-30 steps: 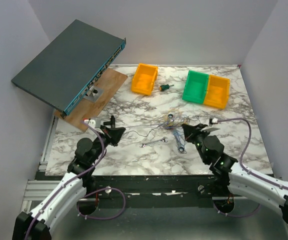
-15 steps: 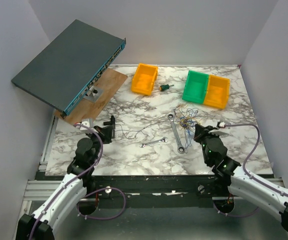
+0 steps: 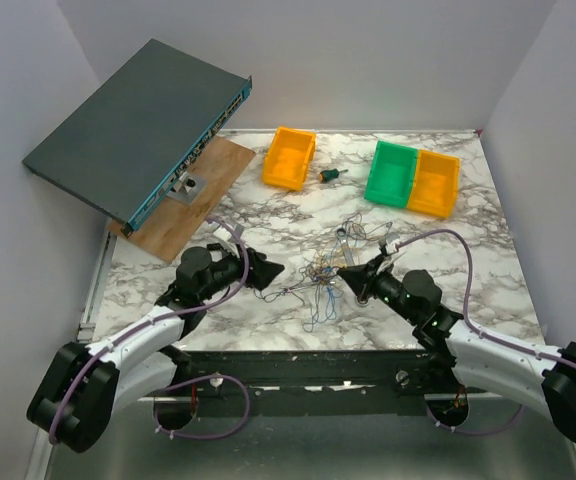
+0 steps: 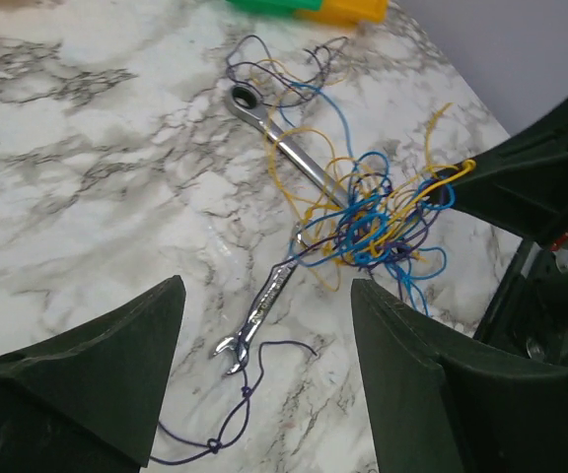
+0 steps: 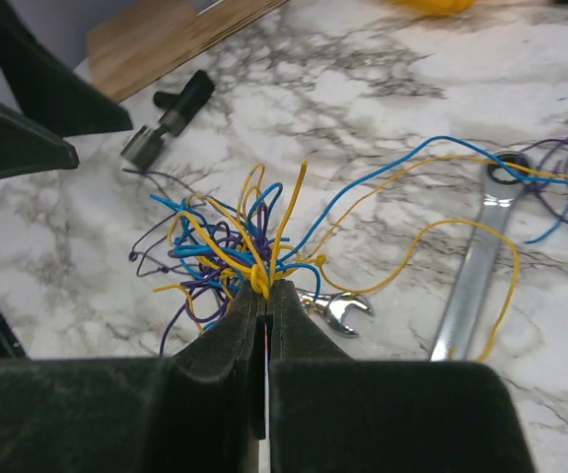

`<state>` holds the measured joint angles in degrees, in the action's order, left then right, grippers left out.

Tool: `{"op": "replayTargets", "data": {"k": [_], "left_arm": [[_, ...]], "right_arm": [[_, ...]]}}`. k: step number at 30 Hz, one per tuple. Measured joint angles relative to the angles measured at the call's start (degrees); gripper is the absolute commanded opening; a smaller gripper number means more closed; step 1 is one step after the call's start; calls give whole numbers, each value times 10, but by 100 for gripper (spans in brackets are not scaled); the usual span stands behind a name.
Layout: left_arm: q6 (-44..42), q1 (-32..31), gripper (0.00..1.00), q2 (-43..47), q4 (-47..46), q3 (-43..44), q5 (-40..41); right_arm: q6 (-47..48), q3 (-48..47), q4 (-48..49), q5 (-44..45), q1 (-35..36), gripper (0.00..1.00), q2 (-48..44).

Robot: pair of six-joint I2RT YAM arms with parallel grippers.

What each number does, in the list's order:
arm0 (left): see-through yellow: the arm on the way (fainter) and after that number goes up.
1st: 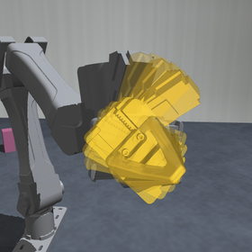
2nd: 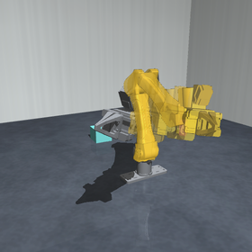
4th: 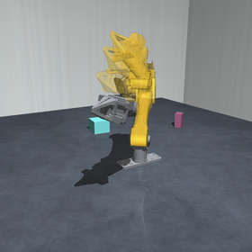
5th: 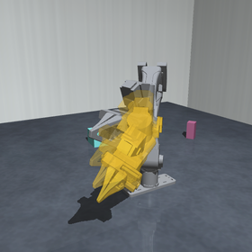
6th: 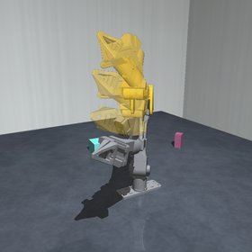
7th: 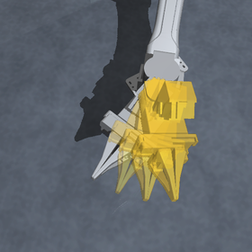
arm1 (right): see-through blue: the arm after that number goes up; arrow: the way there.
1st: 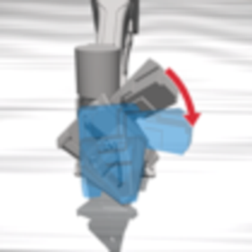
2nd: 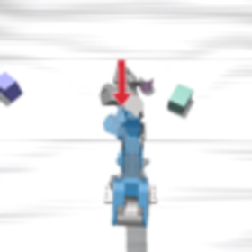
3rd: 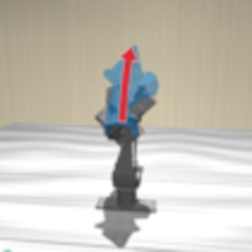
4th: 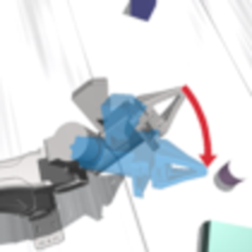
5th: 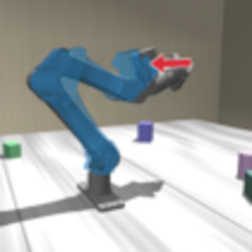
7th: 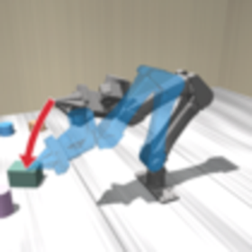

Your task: Untangle the cables

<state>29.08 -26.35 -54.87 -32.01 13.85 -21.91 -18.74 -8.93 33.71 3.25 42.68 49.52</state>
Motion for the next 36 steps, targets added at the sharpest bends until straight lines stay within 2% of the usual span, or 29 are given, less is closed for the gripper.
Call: {"op": "replayTargets", "data": {"k": [8,11,12,14,16,18,19,20,22,24,28,32,35,36], "left_arm": [[-56,-81,75,-70,-15,57,-58],[-67,-93,71,-108,-11,87,-72],[-70,-95,65,-122,-8,97,-75],[-72,-99,44,-153,7,119,-81],[-76,-100,18,-179,21,139,-87],[-76,-101,0,-207,35,160,-102],[-78,-101,0,-214,41,167,-108],[-76,-102,0,-228,46,177,-118],[-74,-101,0,-240,50,185,-131],[-72,-101,0,-241,54,186,-139],[-61,-92,0,-236,45,179,-151],[-26,-49,1,-220,-3,140,-173],[-14,-28,49,-221,-12,134,-179],[-13,-29,59,-221,-12,135,-179]], "right_arm": [[4,-8,32,-113,0,1,52],[4,-13,41,-136,0,1,59],[4,-13,43,-141,0,1,60],[4,-14,45,-152,0,1,61],[4,-14,47,-160,0,1,65],[4,-15,47,-163,0,1,69],[4,-16,48,-163,0,3,70],[4,-17,47,-163,0,16,72],[4,-21,47,-160,0,48,75],[2,-25,45,-148,0,66,76],[-8,-28,43,-118,0,69,72],[-10,-28,41,-99,0,72,64],[-12,-28,41,-88,0,74,63],[-12,-28,40,-85,0,74,63]]}}
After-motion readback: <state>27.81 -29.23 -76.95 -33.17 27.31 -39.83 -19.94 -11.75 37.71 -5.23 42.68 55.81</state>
